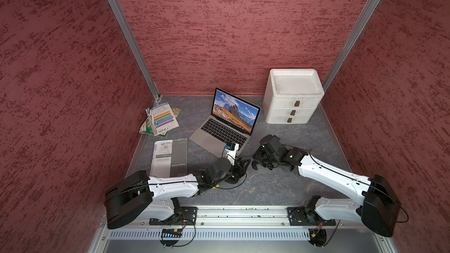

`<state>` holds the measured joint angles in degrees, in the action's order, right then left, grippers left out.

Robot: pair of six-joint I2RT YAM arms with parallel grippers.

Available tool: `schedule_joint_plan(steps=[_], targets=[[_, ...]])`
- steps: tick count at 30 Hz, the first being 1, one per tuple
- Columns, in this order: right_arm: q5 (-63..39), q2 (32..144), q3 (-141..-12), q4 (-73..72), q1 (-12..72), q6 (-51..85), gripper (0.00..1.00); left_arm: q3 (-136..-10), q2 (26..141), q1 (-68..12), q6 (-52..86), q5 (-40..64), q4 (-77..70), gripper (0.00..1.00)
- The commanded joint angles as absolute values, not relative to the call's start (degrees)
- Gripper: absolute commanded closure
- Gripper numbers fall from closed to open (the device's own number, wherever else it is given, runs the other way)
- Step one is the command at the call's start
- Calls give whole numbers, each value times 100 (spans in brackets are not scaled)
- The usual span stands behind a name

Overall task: Insert the wireless mouse receiver into the laptop
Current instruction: Pick up the USB plug at the center of the board.

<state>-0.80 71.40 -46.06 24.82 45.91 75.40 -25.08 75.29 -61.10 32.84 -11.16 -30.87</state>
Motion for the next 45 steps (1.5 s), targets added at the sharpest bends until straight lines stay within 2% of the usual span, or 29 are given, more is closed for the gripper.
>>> schedule_joint_plan(steps=[1,6,14,20,27,38,40,42,45], targets=[[-182,6932,-4609,1895,4570,8098,88,-2564,7863,-6142,3529,-1332,-4018,41],[-199,6761,-4666,1937,4568,8123,88,-2540,8127,-6065,3672,-1295,-4267,48],[-375,6757,-4550,1666,4563,8197,89,-2564,8149,-5965,3617,-1133,-4413,49],[-534,6772,-4508,1508,4569,8170,91,-2555,8182,-5851,3587,-1106,-4545,66],[-749,6855,-4485,1438,4570,8033,92,-2613,8169,-5711,3312,-940,-4642,75],[-844,6842,-4449,1473,4570,7803,92,-2737,8237,-5556,2791,-426,-4699,100],[-776,6769,-4471,1598,4562,7612,89,-2744,8246,-5544,2723,-377,-4612,100],[-695,6647,-4539,1784,4548,7301,80,-2772,8230,-5553,2542,-329,-4480,100],[-743,6381,-4619,2098,4358,6718,63,-2769,8172,-5562,1955,-233,-4312,100]])
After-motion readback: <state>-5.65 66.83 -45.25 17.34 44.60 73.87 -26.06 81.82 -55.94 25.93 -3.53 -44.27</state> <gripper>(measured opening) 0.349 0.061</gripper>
